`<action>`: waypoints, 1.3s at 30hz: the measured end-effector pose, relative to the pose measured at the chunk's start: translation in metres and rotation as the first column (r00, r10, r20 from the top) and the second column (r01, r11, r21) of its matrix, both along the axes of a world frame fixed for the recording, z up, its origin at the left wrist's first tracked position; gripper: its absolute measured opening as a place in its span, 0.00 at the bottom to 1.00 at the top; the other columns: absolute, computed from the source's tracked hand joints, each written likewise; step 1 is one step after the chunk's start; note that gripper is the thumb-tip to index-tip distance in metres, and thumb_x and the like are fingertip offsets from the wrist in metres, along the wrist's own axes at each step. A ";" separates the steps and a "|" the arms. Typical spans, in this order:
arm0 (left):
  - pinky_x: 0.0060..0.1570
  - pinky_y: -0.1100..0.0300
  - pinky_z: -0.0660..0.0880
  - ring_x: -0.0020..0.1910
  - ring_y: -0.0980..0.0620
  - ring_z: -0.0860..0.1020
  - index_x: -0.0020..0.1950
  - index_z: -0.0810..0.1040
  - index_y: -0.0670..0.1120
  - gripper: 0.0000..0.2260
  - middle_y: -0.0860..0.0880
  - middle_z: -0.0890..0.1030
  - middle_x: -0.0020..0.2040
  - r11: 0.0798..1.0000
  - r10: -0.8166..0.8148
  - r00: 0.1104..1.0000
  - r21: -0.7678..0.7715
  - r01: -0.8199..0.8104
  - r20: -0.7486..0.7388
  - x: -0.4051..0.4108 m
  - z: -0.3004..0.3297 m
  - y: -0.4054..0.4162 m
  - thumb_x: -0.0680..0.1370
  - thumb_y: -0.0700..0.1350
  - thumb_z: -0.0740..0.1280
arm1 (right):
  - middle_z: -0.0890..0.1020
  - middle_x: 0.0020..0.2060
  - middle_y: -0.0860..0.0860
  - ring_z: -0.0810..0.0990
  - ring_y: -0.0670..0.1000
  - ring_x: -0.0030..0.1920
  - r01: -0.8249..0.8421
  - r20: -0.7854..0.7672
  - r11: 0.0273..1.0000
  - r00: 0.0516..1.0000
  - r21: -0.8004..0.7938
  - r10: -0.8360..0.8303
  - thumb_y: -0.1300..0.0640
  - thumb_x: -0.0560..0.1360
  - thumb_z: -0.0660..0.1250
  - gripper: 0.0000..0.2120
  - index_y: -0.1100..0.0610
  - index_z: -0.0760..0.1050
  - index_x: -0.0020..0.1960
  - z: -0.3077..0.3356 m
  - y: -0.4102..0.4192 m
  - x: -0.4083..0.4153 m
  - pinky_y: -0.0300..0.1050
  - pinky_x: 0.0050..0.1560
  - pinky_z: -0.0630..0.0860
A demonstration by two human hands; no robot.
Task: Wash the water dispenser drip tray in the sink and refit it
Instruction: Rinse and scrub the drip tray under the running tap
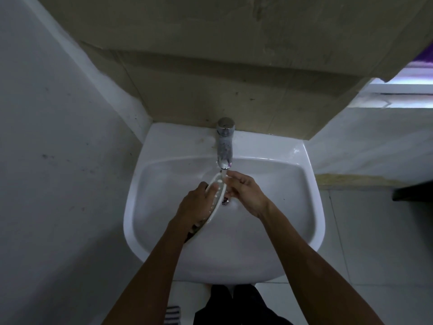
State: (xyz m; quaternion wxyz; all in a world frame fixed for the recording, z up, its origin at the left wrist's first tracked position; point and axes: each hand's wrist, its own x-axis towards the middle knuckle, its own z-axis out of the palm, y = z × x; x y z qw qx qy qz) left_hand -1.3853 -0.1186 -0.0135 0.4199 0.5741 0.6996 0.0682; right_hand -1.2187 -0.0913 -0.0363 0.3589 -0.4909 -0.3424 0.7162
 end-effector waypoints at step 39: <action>0.58 0.48 0.71 0.63 0.40 0.73 0.74 0.61 0.42 0.20 0.40 0.72 0.66 0.964 -0.232 0.907 0.043 0.263 -0.350 0.018 0.013 0.005 0.83 0.45 0.54 | 0.82 0.41 0.56 0.83 0.51 0.33 0.005 0.482 0.974 0.868 0.227 -0.117 0.50 0.86 0.49 0.18 0.57 0.75 0.51 0.001 -0.013 -0.011 0.44 0.29 0.81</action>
